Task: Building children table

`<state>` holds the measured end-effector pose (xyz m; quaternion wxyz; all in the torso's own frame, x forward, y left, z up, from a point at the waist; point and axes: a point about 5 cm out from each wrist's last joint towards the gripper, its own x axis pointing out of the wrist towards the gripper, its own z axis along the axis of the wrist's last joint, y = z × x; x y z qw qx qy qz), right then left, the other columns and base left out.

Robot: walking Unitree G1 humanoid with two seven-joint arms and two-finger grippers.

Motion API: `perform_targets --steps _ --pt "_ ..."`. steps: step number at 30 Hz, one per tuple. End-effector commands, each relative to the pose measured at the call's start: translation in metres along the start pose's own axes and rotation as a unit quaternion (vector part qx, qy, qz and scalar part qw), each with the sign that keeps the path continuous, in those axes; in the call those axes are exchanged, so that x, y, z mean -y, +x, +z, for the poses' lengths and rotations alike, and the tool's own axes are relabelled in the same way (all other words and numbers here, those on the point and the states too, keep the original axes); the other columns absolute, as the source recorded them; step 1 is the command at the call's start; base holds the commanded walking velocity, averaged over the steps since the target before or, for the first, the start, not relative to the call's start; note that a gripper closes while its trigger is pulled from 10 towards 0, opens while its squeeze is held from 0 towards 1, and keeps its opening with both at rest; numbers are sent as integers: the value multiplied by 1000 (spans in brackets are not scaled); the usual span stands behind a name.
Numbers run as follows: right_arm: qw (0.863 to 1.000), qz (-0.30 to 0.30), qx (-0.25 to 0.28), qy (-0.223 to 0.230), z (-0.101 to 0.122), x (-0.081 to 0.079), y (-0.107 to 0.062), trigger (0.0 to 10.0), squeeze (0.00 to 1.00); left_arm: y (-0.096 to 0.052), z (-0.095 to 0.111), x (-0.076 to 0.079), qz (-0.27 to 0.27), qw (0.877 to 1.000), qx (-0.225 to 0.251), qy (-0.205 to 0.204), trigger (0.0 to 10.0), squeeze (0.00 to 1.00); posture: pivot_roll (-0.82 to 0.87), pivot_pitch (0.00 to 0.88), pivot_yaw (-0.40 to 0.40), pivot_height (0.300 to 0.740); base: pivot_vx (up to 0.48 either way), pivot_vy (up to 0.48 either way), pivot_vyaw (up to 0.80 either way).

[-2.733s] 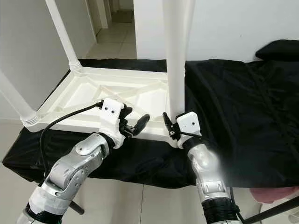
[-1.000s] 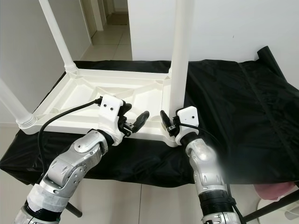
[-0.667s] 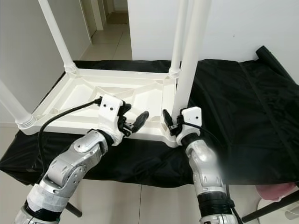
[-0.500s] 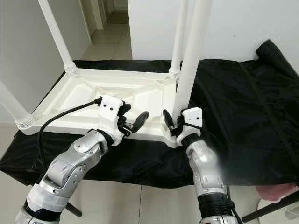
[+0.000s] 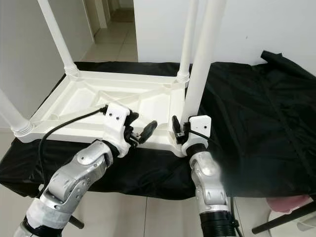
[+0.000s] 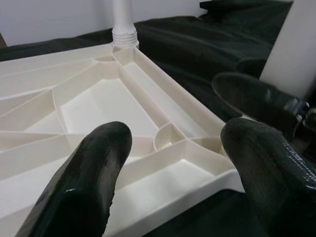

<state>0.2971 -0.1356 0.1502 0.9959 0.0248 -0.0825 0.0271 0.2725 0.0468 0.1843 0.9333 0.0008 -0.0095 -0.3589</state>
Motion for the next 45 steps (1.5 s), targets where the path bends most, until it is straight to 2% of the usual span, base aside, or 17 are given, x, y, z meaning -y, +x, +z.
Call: perform_targets --steps 1,3,5,6,8,18,19,20,21,29,30,31,32,34,38,42,45 --pt "997 -25 -58 42 -21 -8 -7 10000 0 -2 -4 9 -70 998 -5 6 10000 0 8 23 54 740 0 0 0" --pt "997 -25 -58 42 -21 -8 -7 10000 0 -2 -4 9 -70 998 -5 6 10000 0 8 23 54 740 0 0 0" --pt "996 -46 -60 49 -21 -11 -7 10000 0 -4 -7 12 -82 997 -10 4 10000 0 7 21 52 740 0 0 0" --pt "993 -81 -64 57 -21 -14 -9 10000 0 -7 -10 15 -102 995 -16 -1 10000 0 7 20 52 740 0 0 0" --pt "992 -88 -66 59 -22 -15 -10 10000 0 -8 -11 16 -107 994 -17 -2 10000 0 7 20 52 740 0 0 0" --pt "995 -79 -48 45 -16 -14 -15 10000 0 -13 -17 25 -150 988 -26 9 10000 0 0 13 55 740 0 0 0" --pt "994 -83 -47 44 -15 -13 -15 10000 145 -13 -17 25 -150 988 -26 11 10000 0 0 14 56 740 0 0 0" --pt "994 -83 -47 44 -15 -13 -15 10000 145 -13 -17 25 -150 988 -26 11 10000 0 0 14 56 740 0 0 0" --pt "995 -83 -37 39 -11 -12 -14 10000 1000 -12 -16 24 -146 989 -26 15 10000 0 -5 11 56 740 0 0 0" --pt "998 -57 -16 32 -2 -2 -9 10000 1000 -9 -16 24 -142 989 -23 22 10000 0 -14 11 57 740 0 0 0" --pt "999 -43 -10 27 1 0 -8 10000 90 -9 -16 24 -140 990 -24 25 10000 0 -15 13 57 740 0 0 0" --pt "999 -43 -10 27 1 0 -8 10000 90 -9 -16 24 -140 990 -24 25 10000 0 -15 13 57 740 0 0 0" --pt "999 -23 -5 24 3 4 -6 10000 0 -8 -16 23 -137 990 -25 29 10000 0 -17 13 57 740 0 0 0" --pt "1000 -14 -5 26 4 5 -6 10000 0 -8 -16 23 -137 990 -25 29 10000 0 -17 11 58 740 0 0 0" --pt "998 56 -8 -1 3 13 -2 10000 0 -6 -16 23 -136 990 -26 33 10000 0 -18 11 59 740 0 0 0" --pt "996 83 -14 -2 2 16 -1 10000 0 -6 -16 23 -136 990 -26 34 10000 0 -18 13 60 740 0 0 0" --pt "984 176 -29 -23 2 29 7 10000 0 -5 -15 22 -134 990 -24 38 10000 0 -17 5 63 740 0 0 0"
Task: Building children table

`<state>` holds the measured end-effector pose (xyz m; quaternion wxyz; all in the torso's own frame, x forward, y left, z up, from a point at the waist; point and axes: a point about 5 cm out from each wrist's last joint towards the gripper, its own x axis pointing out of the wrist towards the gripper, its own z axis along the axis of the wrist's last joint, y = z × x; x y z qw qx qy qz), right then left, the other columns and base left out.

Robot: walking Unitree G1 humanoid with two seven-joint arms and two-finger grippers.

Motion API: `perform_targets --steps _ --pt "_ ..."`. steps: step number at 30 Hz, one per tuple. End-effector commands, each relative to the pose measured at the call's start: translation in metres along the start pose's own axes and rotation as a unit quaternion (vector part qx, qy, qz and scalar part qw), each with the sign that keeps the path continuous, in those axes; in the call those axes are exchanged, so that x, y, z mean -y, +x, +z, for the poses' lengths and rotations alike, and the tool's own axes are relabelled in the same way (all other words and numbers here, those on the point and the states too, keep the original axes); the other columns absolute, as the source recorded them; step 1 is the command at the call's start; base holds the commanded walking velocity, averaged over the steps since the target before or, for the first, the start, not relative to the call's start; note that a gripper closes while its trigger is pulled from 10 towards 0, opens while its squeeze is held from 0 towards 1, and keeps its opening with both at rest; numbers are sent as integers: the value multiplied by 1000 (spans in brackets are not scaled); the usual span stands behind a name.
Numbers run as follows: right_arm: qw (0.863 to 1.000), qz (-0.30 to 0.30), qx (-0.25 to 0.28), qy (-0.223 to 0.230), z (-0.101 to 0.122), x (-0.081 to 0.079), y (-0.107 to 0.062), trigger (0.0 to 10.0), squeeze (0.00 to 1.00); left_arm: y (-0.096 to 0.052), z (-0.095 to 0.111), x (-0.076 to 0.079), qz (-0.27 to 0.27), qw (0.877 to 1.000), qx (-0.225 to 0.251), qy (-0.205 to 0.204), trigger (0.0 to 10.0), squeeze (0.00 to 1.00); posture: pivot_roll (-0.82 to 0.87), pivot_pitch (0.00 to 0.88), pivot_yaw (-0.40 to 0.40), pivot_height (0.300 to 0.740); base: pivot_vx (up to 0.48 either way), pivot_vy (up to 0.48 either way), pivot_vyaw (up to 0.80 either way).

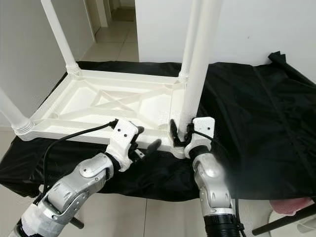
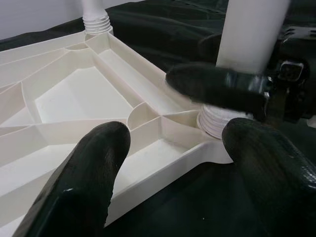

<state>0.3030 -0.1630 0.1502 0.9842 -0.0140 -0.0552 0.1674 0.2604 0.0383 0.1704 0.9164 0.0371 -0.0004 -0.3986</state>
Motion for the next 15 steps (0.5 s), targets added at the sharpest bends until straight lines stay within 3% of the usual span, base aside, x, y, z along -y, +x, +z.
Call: perform_targets --steps 1,11,15 --pt "999 52 -1 -3 2 8 4 10000 0 0 0 7 -91 996 0 12 10000 0 -18 3 65 740 0 0 0" --pt "991 129 -21 -30 2 15 12 10000 0 2 1 7 -96 995 1 18 10000 0 -19 0 74 740 0 0 0" --pt "977 193 -42 -74 3 19 20 10000 0 4 3 6 -97 995 2 21 10000 0 -8 0 82 740 0 0 0"
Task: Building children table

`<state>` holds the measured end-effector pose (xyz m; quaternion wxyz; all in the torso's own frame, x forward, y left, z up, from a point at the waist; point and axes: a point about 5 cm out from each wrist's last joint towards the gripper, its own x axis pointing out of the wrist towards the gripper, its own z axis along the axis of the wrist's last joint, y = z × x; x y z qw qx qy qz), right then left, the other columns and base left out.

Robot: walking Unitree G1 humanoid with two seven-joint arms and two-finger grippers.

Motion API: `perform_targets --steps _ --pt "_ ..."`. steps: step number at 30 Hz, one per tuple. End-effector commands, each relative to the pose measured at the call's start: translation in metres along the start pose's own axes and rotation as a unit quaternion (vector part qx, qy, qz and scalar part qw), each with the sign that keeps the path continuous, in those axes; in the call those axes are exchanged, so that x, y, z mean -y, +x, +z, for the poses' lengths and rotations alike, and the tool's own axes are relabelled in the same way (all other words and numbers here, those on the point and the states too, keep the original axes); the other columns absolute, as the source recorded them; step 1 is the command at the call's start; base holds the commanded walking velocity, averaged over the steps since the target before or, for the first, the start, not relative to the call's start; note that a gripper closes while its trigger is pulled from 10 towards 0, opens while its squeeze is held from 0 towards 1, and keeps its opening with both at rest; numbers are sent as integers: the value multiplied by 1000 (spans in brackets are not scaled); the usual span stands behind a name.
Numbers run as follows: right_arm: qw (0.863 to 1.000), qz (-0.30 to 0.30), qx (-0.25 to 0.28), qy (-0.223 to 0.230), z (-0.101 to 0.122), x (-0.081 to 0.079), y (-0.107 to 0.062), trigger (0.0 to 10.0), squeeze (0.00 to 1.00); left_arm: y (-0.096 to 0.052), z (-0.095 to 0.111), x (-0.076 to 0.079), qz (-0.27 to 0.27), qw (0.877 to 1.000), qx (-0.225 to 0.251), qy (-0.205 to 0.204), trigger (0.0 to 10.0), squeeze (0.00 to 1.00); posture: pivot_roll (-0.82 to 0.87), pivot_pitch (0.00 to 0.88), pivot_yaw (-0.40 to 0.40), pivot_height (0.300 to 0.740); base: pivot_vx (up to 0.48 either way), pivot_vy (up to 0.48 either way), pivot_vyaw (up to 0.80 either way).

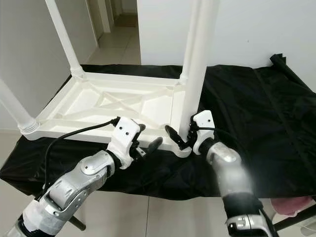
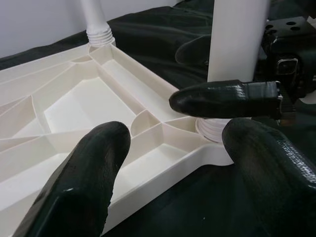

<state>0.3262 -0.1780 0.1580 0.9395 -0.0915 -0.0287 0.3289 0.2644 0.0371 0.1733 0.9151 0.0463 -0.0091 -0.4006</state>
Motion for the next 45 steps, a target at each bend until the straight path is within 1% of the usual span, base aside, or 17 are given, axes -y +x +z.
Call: perform_targets --steps 1,3,4,5,7,8,9,13,14,16,17,19,22,23,30,33,45 --pt "1000 23 -8 -10 -2 -3 4 10000 0 0 0 9 -95 995 -1 9 10000 0 -8 0 82 740 0 0 0" --pt "999 35 -13 -18 -2 2 6 9255 0 0 0 9 -99 995 -4 7 10000 0 -4 0 84 740 0 0 0" --pt "999 35 -13 -18 -2 2 6 9255 0 0 0 9 -99 995 -4 7 10000 0 -4 0 84 740 0 0 0" --pt "999 39 -12 -19 -2 4 7 7804 0 -1 0 10 -101 995 -4 8 10000 0 -4 0 84 740 0 0 0" --pt "999 39 -12 -19 -2 4 7 7804 0 -1 0 10 -101 995 -4 8 10000 0 -4 0 84 740 0 0 0" --pt "999 45 -15 -22 -2 5 8 4039 0 -1 -2 11 -106 994 -9 8 10000 0 -4 0 84 740 0 0 0" --pt "998 50 -19 -22 -3 7 8 3294 0 -1 -4 12 -108 994 -14 8 10000 0 0 0 84 740 0 0 0" --pt "997 59 -30 -29 -6 8 8 3255 0 -2 -7 14 -110 994 -20 9 10000 0 1 0 83 740 0 0 0" --pt "997 63 -34 -27 -8 9 7 2314 0 -2 -8 14 -111 994 -22 8 10000 0 2 0 81 740 0 0 0" --pt "997 66 -36 -27 -9 9 6 2118 0 -2 -8 15 -111 994 -22 8 10000 0 2 0 80 740 0 0 0" --pt "997 68 -38 -21 -11 9 5 275 0 -2 -8 15 -111 994 -23 7 10000 0 2 0 80 740 0 0 0" --pt "997 71 -38 -19 -12 9 4 0 0 -2 -8 16 -111 994 -23 6 10000 0 0 4 78 740 0 0 0" --pt "996 74 -38 -18 -13 9 4 0 0 -2 -9 16 -111 994 -23 6 10000 0 0 4 78 740 0 0 0" --pt "996 72 -43 -15 -15 10 2 10000 0 -2 -9 16 -110 994 -23 5 10000 0 -3 6 76 740 0 0 0" --pt "998 45 -42 14 -19 11 0 10000 0 -2 -9 17 -111 994 -23 4 10000 0 -10 9 74 740 0 0 0" --pt "999 -5 -15 45 -14 5 4 10000 0 -1 -11 17 -109 994 -23 3 10000 0 -29 6 61 740 0 0 0" --pt "995 -77 -39 51 -22 -3 5 10000 0 0 -12 17 -103 995 -20 -6 10000 0 -39 0 46 740 0 0 0"
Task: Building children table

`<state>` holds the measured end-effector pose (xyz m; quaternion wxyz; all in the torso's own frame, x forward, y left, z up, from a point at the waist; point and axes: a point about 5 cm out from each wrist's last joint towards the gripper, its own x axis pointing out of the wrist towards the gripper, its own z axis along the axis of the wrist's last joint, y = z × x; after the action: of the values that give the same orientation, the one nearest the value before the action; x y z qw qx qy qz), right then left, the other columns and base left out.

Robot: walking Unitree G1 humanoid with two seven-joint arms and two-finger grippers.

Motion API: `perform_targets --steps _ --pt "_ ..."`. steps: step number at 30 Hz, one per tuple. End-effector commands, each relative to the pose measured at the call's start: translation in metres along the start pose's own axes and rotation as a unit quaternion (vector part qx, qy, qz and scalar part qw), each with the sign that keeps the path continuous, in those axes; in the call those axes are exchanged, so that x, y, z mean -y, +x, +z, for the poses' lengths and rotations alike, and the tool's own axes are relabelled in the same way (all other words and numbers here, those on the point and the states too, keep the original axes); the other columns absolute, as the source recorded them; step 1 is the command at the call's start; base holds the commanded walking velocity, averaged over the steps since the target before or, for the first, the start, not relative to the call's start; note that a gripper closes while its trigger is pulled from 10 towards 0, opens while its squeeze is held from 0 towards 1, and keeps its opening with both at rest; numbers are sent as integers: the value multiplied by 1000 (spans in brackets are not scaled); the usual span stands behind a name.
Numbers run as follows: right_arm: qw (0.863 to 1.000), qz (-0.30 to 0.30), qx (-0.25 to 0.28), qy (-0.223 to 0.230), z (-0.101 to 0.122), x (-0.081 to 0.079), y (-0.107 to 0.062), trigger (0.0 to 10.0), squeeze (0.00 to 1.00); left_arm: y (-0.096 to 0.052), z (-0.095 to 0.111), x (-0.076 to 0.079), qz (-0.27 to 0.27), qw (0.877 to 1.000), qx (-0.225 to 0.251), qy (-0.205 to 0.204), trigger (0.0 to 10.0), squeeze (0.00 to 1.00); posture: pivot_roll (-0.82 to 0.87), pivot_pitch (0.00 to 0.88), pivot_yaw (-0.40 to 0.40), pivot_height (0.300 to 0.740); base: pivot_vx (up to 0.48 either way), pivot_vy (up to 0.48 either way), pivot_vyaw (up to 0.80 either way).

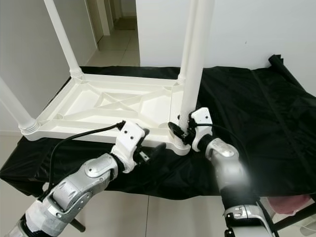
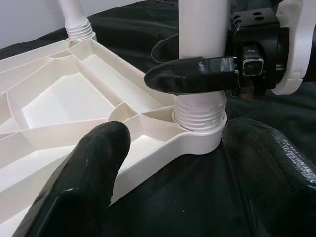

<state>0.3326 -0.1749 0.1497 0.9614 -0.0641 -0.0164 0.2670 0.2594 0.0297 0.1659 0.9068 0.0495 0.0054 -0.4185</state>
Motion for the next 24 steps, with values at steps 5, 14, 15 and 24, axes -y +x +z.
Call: perform_targets --steps 5,14,15,24 --pt "994 -96 -31 44 -18 -12 -3 10000 0 -2 -7 4 -77 997 -9 -2 10000 0 -35 0 41 740 0 0 0" --pt "974 -188 -19 126 -17 -41 -2 10000 0 -4 -12 -1 -67 998 -13 -4 10000 0 -46 0 46 740 0 0 0" --pt "963 -225 -23 143 -20 -46 -3 10000 0 -3 -13 -2 -63 998 -13 -6 10000 0 -45 0 40 740 0 0 0" --pt "934 -320 -20 155 -16 -59 -7 10000 0 -4 -13 -8 -45 999 -14 -5 10000 0 -41 0 30 740 0 0 0"
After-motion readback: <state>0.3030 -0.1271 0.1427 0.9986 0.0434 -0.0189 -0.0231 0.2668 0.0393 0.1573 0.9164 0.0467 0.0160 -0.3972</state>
